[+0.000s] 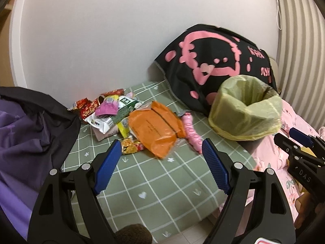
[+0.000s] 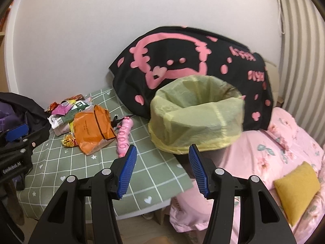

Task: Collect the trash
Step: 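Grasp the red snack wrapper with the left tool while the right tool approaches the orange bag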

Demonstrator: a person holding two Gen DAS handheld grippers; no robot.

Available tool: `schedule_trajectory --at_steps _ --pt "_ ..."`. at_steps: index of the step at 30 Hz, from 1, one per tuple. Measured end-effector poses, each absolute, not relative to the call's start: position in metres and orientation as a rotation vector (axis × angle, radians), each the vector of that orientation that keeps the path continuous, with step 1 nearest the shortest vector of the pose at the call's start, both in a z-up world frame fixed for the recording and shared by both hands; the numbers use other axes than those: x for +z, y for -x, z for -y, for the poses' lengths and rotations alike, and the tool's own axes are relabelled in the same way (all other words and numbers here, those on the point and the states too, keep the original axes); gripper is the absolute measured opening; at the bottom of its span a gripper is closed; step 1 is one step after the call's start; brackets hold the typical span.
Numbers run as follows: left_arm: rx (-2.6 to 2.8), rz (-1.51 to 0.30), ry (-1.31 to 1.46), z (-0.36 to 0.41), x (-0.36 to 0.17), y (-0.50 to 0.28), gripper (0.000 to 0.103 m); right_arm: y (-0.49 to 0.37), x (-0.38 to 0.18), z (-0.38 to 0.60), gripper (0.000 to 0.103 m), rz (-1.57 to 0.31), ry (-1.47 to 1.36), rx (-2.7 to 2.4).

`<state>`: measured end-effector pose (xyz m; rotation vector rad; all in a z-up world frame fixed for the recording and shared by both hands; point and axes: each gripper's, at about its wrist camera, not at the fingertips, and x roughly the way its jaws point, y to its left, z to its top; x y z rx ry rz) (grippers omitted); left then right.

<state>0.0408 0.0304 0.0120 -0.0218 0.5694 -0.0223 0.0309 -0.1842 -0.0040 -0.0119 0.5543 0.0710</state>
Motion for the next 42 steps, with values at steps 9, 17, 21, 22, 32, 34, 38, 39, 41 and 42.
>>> schedule_trajectory --at_steps 9,17,21,22,32,34,38,39,41,42 --pt "0.067 -0.600 0.127 -0.109 0.011 -0.113 0.081 -0.095 -0.017 0.142 0.051 -0.608 0.049 0.126" --pt "0.178 -0.641 0.221 -0.207 0.005 -0.202 0.082 -0.137 -0.021 0.110 0.051 -0.641 0.046 0.110" --pt "0.235 -0.685 0.321 -0.250 -0.017 -0.233 0.081 -0.156 -0.023 0.096 0.051 -0.676 0.065 0.087" --pt "0.243 -0.692 0.350 -0.257 -0.023 -0.238 0.080 -0.158 -0.023 0.093 0.051 -0.682 0.072 0.081" --pt "0.283 -0.775 0.451 -0.282 -0.057 -0.271 0.056 -0.170 -0.037 0.094 0.051 -0.730 0.097 0.043" --pt "0.253 -0.797 0.468 -0.282 -0.058 -0.265 0.041 -0.174 -0.042 0.096 0.051 -0.743 0.099 0.064" --pt "0.210 -0.826 0.471 -0.286 -0.053 -0.258 0.026 -0.183 -0.044 0.093 0.051 -0.745 0.104 0.123" --pt "0.204 -0.830 0.458 -0.284 -0.052 -0.256 0.021 -0.186 -0.044 0.090 0.051 -0.742 0.114 0.134" --pt "0.197 -0.832 0.436 -0.280 -0.049 -0.250 0.019 -0.191 -0.044 0.083 0.051 -0.748 0.123 0.162" --pt "0.190 -0.828 0.436 -0.277 -0.046 -0.248 0.017 -0.194 -0.043 0.079 0.051 -0.750 0.122 0.182"
